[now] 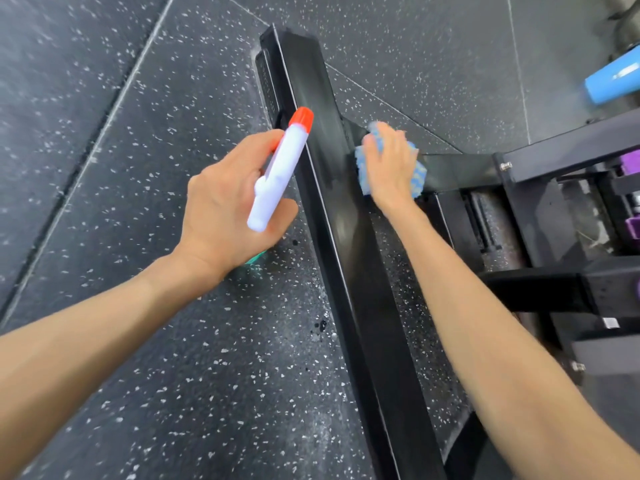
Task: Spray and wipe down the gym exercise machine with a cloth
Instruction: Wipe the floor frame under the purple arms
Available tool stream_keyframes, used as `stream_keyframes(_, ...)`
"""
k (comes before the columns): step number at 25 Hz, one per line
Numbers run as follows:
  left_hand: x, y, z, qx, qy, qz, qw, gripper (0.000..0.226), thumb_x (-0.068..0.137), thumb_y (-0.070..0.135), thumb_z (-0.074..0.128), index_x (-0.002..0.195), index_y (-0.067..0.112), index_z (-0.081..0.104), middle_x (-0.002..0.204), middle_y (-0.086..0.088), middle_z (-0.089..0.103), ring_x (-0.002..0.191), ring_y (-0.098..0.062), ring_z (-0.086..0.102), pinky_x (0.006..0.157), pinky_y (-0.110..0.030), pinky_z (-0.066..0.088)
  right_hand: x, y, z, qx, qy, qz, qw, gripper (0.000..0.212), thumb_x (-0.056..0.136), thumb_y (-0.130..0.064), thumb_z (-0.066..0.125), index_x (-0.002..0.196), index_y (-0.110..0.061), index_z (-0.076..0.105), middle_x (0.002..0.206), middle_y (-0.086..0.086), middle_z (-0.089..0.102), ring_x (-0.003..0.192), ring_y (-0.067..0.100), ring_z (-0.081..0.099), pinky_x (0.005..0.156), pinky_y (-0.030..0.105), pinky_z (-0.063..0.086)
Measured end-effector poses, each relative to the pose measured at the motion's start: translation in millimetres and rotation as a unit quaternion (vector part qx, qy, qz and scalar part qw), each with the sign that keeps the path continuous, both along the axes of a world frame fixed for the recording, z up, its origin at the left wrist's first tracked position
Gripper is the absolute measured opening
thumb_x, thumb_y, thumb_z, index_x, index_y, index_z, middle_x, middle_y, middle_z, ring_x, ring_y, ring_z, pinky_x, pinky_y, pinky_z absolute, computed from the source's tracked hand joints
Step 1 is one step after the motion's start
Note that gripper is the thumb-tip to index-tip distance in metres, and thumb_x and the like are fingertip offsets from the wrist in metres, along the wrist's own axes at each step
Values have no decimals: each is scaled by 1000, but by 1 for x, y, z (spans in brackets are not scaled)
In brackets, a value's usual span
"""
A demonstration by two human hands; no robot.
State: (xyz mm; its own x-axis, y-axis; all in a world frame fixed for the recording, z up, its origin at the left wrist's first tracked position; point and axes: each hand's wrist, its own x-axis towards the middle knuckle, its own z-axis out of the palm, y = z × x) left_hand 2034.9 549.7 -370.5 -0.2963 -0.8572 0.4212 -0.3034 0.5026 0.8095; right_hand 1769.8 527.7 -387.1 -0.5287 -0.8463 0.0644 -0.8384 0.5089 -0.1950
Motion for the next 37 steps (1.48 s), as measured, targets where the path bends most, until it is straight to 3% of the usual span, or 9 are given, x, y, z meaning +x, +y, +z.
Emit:
stream_keyframes(4,-1,-1,-2,9,7,11,1000,55,67,25,43,119,15,57,81,15,47,66,-25,49,65,-45,54,-10,39,4,69,-104,263,957,73,82,-25,37,151,-15,14,154,-11,10,147,22,-3,118,40,0)
stream_keyframes(9,-3,0,-2,29,8,25,999,56,67,27,40,117,13,60,85,17,48,65,-11,35,64,-41,52,-32,45,6,97,43,239,965,83,85,-6,64,150,-4,12,158,14,12,145,36,5,117,45,9)
stream_keyframes(12,-2,0,0,33,0,21,999,53,67,23,44,116,12,61,74,17,47,64,-26,47,66,-44,52,-3,22,6,99,82,334,934,83,74,22,43,149,0,13,156,16,15,145,34,11,115,30,2)
stream_keyframes(14,-2,0,0,27,-12,17,999,52,67,24,44,115,13,60,76,10,55,67,-34,56,68,-46,53,-8,14,12,110,65,364,922,81,78,18,43,150,-2,11,157,12,12,146,28,9,116,27,2)
stream_keyframes(19,0,-2,0,23,-16,13,1000,54,67,30,41,115,12,60,87,1,61,72,-37,57,70,-49,52,-75,76,8,93,67,52,992,91,77,-17,76,146,4,19,149,20,27,137,36,26,114,33,19)
stream_keyframes(26,1,-4,0,26,-28,11,999,58,66,32,39,116,13,59,87,9,54,74,-35,56,71,-47,52,-75,117,-7,133,99,-310,936,68,94,-20,57,142,7,18,147,26,28,134,35,33,107,43,31)
stream_keyframes(30,-1,-3,-2,23,-34,25,999,61,66,33,38,120,13,58,102,3,64,77,-34,57,68,-41,50,-67,123,6,200,99,-327,918,81,91,-22,64,142,14,12,148,30,22,138,40,27,111,44,27)
stream_keyframes(33,-2,-1,-1,28,-25,23,999,55,67,26,43,117,12,60,89,9,55,70,-31,52,67,-43,51,-71,89,12,184,69,-192,961,90,88,-25,66,146,9,7,154,26,11,142,37,15,116,46,14)
stream_keyframes(37,-2,0,1,36,-24,19,999,54,67,27,43,116,12,60,86,13,49,71,-30,51,69,-44,51,-64,89,25,139,80,-169,973,60,96,-24,53,141,8,28,145,26,34,134,37,33,108,38,26)
